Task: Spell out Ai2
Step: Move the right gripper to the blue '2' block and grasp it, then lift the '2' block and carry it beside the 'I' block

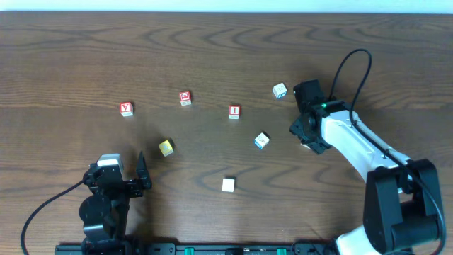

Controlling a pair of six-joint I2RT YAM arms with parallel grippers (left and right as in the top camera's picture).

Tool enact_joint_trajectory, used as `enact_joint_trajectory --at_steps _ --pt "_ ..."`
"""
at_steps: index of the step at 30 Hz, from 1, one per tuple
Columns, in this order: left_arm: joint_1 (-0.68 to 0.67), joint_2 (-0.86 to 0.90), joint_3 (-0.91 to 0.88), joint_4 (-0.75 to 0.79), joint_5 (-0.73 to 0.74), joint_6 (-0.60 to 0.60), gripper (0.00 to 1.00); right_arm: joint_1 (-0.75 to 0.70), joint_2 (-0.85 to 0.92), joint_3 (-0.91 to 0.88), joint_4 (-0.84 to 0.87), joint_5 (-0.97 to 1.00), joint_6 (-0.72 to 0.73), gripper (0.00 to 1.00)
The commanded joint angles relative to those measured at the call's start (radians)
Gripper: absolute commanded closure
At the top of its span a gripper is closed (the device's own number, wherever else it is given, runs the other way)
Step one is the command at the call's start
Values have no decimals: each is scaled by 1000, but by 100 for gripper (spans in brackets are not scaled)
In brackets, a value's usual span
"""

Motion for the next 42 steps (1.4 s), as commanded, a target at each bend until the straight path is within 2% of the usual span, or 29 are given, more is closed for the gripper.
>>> enact_joint_trajectory --at_steps 1,15,18,21,25,30,33,42 --pt "6 -5 -22 -7 2 0 5 -9 -13 -5 2 5 -44 44" --pt "6 -5 -22 -7 2 0 5 -21 -11 -59 51 -41 -78 44" --pt "6 -5 -22 -7 2 0 5 -33 -11 -59 51 -45 -103 50" --pt "6 -5 -22 -7 2 0 5 -37 -11 -59 50 -45 -111 64" --pt "6 -5 -22 -7 2 0 5 -37 -11 -60 50 -45 -115 75" --pt "6 -5 -22 -7 2 0 5 -39 -11 -60 53 -45 -173 76" --pt "6 -5 -22 -7 2 0 5 -39 -11 -60 68 -45 -261 76" --pt "6 -5 -22 -7 2 0 5 -40 -13 -60 142 -137 -808 81"
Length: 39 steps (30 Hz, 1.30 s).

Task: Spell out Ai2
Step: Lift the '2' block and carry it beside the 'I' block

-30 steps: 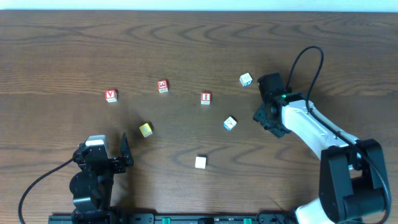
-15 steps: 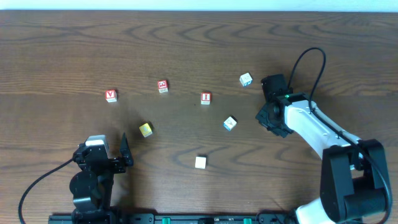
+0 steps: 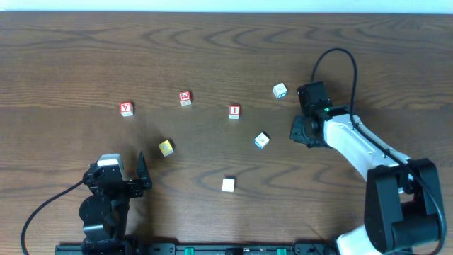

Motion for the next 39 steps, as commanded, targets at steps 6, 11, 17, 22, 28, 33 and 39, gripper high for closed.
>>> enact_joint_trajectory --at_steps 6,11,17,22,28,33,39 --pt "6 -5 -22 -7 2 0 5 -14 -60 -5 38 -97 -497 96" --pt "6 -5 -22 -7 2 0 5 -14 -167 -5 117 -216 -624 99" --pt "6 -5 -22 -7 2 0 5 -8 -218 2 201 -442 -734 99" --pt "6 -5 -22 -7 2 0 4 16 -218 22 192 -468 -746 99" --pt "6 -5 -22 -7 2 0 5 153 -179 131 141 -299 -746 99" --pt "6 -5 -22 -7 2 0 5 230 -26 336 -12 -246 -826 99" --pt "6 -5 -22 -7 2 0 5 211 150 560 -198 -195 -924 99"
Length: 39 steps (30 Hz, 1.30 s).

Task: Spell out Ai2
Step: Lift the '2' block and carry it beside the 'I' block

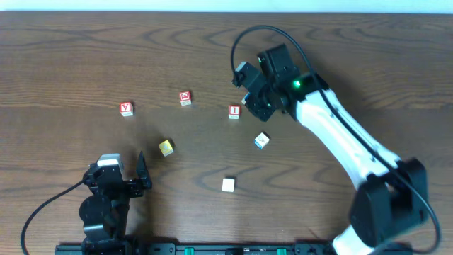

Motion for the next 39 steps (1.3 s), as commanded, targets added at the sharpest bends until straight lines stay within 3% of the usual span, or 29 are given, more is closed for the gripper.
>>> enact_joint_trajectory --at_steps 1,10,26,39 --pt "6 -5 -22 -7 2 0 5 -19 64 85 -26 44 -79 99" --pt "6 -5 -22 -7 2 0 5 -27 198 126 -72 62 -177 99" --pt "6 -5 -22 -7 2 0 5 -50 234 126 -104 -84 -251 99" --pt "6 -5 -22 -7 2 0 5 -55 288 126 -89 -95 -288 99"
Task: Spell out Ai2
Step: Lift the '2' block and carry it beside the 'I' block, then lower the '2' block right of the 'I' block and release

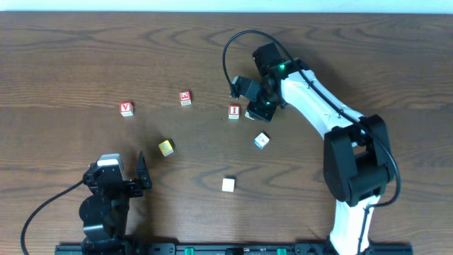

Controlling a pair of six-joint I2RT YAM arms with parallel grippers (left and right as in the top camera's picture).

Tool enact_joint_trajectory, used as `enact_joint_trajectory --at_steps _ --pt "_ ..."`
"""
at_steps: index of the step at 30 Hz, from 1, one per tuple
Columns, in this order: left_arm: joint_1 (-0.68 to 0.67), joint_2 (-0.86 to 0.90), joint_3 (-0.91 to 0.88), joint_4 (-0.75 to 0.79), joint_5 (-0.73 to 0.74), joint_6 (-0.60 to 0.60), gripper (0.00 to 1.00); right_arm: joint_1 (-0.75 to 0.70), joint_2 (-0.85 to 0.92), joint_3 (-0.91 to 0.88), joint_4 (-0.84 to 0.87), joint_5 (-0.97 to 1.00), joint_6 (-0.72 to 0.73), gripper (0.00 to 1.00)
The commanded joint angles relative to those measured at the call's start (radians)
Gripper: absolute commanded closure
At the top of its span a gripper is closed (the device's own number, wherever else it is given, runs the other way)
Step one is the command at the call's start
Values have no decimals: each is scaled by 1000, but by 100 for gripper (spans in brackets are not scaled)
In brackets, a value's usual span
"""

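Note:
Three red-lettered blocks lie in a loose row: the A block (126,108) at the left, the 2 block (185,98) in the middle, the I block (234,111) on the right. My right gripper (248,99) hangs just right of the I block, close to its upper right corner. Its fingers look spread and nothing shows between them. My left gripper (142,171) rests at the front left, far from all blocks, and its fingers cannot be made out.
A yellow block (165,147), a blue-and-white block (262,140) and a plain white block (228,185) lie in front of the row. The right arm (311,106) reaches diagonally across the right half of the table, its black cable looping above the wrist.
My right gripper has dropped slightly toward the I block and sits closer to it. The arm's base link has swung so the arm stands steeper. No block has moved.
My right gripper began at the right, beyond the blue-and-white block, with a white-and-blue block showing near its wrist. Then it edged a little left. Then it stood up beside the I block, its arm covering that block's spot, and it is still there. The left arm stayed still.

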Motion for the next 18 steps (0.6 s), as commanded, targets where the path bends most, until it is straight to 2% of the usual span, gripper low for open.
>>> enact_joint_trajectory --at_steps 1,9,18 --pt "6 -5 -22 -7 2 0 5 -2 24 17 16 -23 -18 99" --pt "6 -5 -22 -7 2 0 5 17 34 17 39 -22 -17 99" --pt "6 -5 -22 -7 2 0 5 24 47 17 55 -23 6 81"
